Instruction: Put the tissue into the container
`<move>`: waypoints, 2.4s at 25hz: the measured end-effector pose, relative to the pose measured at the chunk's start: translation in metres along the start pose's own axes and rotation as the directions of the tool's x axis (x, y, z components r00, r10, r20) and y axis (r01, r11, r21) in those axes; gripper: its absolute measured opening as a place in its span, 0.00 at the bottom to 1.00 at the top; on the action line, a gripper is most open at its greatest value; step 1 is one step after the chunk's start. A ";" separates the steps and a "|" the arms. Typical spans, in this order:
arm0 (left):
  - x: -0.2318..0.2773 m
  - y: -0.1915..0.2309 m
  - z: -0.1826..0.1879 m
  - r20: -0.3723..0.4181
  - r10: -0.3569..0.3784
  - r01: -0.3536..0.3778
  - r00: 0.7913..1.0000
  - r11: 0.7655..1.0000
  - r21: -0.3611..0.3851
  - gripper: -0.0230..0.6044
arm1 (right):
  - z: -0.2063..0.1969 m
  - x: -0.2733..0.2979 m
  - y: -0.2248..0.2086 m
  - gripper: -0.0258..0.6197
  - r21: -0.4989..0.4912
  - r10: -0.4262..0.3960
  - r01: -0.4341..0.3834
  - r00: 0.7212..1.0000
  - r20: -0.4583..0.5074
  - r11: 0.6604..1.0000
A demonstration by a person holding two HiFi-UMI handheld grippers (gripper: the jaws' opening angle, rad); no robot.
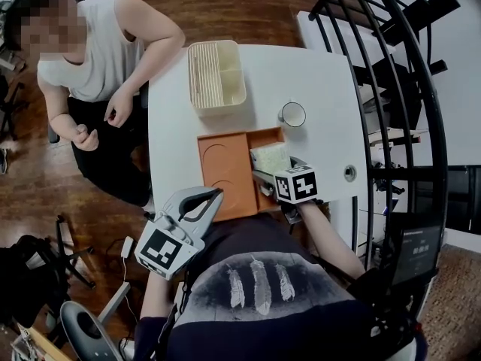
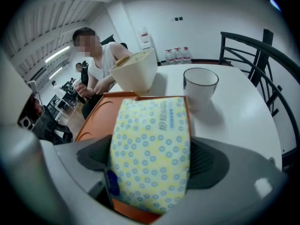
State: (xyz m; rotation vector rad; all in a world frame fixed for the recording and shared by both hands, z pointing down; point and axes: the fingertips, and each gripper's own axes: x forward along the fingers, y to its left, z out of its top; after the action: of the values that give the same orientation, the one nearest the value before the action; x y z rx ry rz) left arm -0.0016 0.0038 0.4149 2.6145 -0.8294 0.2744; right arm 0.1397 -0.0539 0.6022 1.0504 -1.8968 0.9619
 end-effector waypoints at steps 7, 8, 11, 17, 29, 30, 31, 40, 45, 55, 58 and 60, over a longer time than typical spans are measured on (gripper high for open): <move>0.002 0.003 0.002 -0.012 0.030 -0.030 0.999 0.999 -0.013 0.06 | 0.024 -0.047 -0.005 0.80 -0.059 0.014 -0.007 0.992 0.124 0.998; 0.002 0.002 0.004 -0.013 0.030 -0.030 0.999 1.000 -0.008 0.06 | 0.031 -0.062 -0.006 0.80 -0.087 0.016 -0.003 0.987 0.157 0.996; 0.007 -0.005 0.011 -0.001 0.021 -0.021 1.000 1.000 0.002 0.06 | 0.054 -0.106 0.002 0.80 -0.185 0.092 -0.044 0.960 0.264 0.982; 0.016 -0.022 0.031 0.022 -0.003 0.004 1.000 1.000 -0.004 0.06 | 0.111 -0.224 0.065 0.53 -0.351 0.542 -0.413 0.650 0.533 0.841; -0.010 -0.069 0.063 0.213 -0.043 0.036 0.976 0.999 0.039 0.06 | 0.074 -0.242 0.120 0.04 -0.589 0.827 -0.586 0.463 0.319 0.556; -0.015 -0.071 0.069 0.244 -0.053 0.044 0.968 0.998 0.041 0.06 | 0.070 -0.237 0.123 0.04 -0.600 0.823 -0.575 0.480 0.303 0.556; -0.019 -0.072 0.073 0.272 -0.060 0.050 0.960 0.998 0.044 0.06 | 0.068 -0.232 0.126 0.04 -0.608 0.821 -0.568 0.494 0.288 0.555; -0.055 -0.045 0.060 0.303 0.028 -0.022 0.952 0.999 -0.025 0.06 | 0.076 -0.210 0.162 0.04 -0.625 0.868 -0.622 0.452 0.206 0.472; -0.075 -0.033 0.051 0.290 0.056 -0.048 0.955 0.998 -0.036 0.06 | 0.070 -0.203 0.187 0.04 -0.640 0.882 -0.629 0.437 0.177 0.441; -0.117 -0.012 0.047 0.293 0.083 -0.082 0.953 0.997 -0.014 0.06 | 0.061 -0.184 0.239 0.04 -0.642 0.910 -0.658 0.379 0.169 0.394; -0.121 -0.011 0.044 0.293 0.087 -0.083 0.952 0.996 -0.025 0.06 | 0.059 -0.185 0.249 0.04 -0.658 0.914 -0.652 0.374 0.154 0.377; -0.114 -0.012 0.043 0.292 0.074 -0.067 0.954 0.997 -0.032 0.06 | 0.061 -0.187 0.244 0.04 -0.662 0.910 -0.641 0.380 0.166 0.388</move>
State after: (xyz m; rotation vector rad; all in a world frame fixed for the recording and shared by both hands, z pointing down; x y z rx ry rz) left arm -0.0832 0.0536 0.3384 2.6460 -1.0172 -0.1078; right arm -0.0219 0.0469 0.3532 -0.1121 -3.0430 0.5703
